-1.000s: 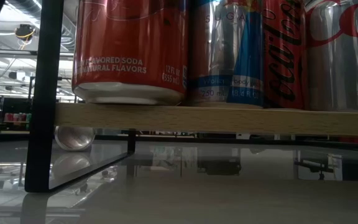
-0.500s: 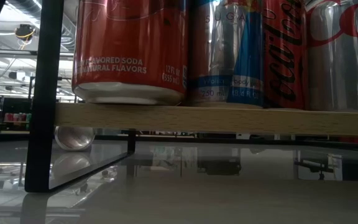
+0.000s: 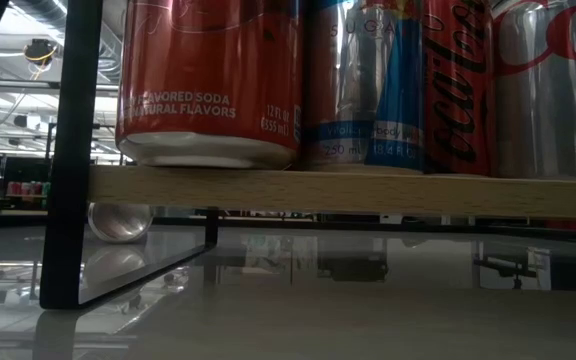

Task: Place canned beverage on shelf
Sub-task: Put the bottom left blue soda can on the shelf, then put the blue soda can on the shelf

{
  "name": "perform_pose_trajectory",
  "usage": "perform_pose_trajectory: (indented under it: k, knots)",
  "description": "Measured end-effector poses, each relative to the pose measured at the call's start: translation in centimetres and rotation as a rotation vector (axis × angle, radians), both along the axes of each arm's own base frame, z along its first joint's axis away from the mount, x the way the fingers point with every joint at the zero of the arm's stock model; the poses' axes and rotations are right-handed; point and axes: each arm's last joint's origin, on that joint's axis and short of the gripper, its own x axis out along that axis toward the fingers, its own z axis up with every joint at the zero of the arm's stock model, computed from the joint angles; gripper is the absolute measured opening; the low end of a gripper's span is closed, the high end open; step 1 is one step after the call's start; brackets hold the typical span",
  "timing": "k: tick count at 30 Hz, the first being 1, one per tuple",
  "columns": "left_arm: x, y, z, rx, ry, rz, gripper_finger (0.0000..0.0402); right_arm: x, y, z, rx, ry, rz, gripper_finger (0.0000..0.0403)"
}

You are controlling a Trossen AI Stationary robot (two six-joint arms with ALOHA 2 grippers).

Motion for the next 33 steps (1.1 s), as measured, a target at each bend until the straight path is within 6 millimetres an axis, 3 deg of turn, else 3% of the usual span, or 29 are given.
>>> perform_pose_trajectory:
  k: [10,22,33]
  knots:
    - [0.00,0.00,0.00,-0.003,0.000,-0.002,0.0232,0.00,0.01,0.01,0.001,-0.001,0.000,0.0386]
    - [-0.03,0.00,0.16,-0.008,-0.006,-0.003,0.0315,0.00,0.01,0.02,0.001,-0.002,0.000,0.0386]
    - [-0.46,0.08,0.79,-0.010,-0.012,-0.003,0.0319,0.00,0.00,0.03,0.002,-0.003,0.000,0.0386]
